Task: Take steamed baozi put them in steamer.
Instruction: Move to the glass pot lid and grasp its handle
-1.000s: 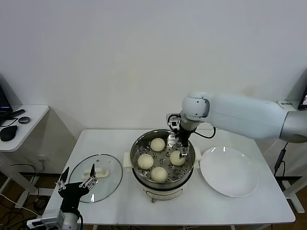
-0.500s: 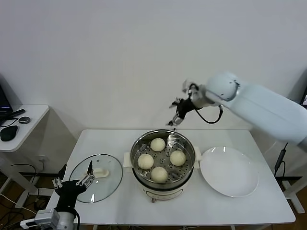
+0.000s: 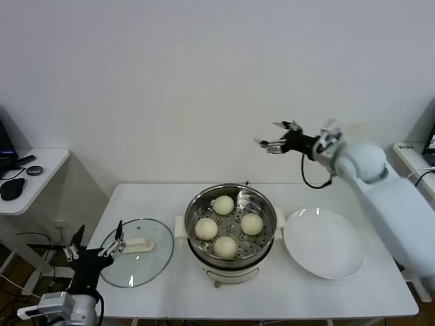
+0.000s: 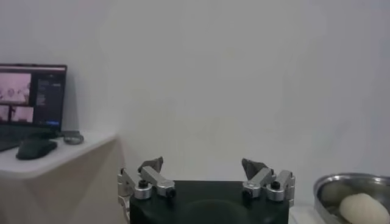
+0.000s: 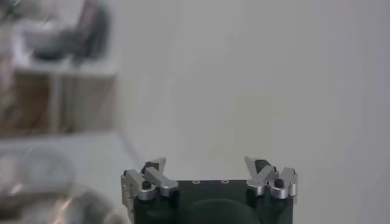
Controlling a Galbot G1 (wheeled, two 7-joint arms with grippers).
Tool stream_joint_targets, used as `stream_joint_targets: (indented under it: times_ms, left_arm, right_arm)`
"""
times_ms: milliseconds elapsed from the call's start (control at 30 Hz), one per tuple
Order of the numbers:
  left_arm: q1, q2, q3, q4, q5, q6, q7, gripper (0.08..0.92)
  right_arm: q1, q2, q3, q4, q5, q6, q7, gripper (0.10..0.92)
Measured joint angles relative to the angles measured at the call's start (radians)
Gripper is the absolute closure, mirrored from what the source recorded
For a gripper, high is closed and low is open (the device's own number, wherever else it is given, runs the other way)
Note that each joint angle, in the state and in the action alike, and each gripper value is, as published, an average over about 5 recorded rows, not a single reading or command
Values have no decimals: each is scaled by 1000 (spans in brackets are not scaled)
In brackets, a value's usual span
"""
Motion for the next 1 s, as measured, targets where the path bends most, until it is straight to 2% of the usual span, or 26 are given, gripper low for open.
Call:
stream_joint_targets:
  times_ms: [200, 400, 733, 1000]
  left_arm:
    - [-28, 33, -10, 54, 143, -51, -11, 177]
    - [-54, 94, -4, 162, 459, -155, -69, 177]
    - [-46, 247, 33, 329, 1025, -270, -103, 177]
    - [-50, 295, 68, 414, 1239, -284, -96, 177]
  right_arm:
    - [-283, 84, 282, 84, -30, 68, 115, 203]
    - [-516, 178, 463, 157, -66, 132, 183, 203]
    - [-746, 273, 567, 223, -102, 191, 236, 203]
    - [-835, 314, 600, 239, -124, 222, 258, 203]
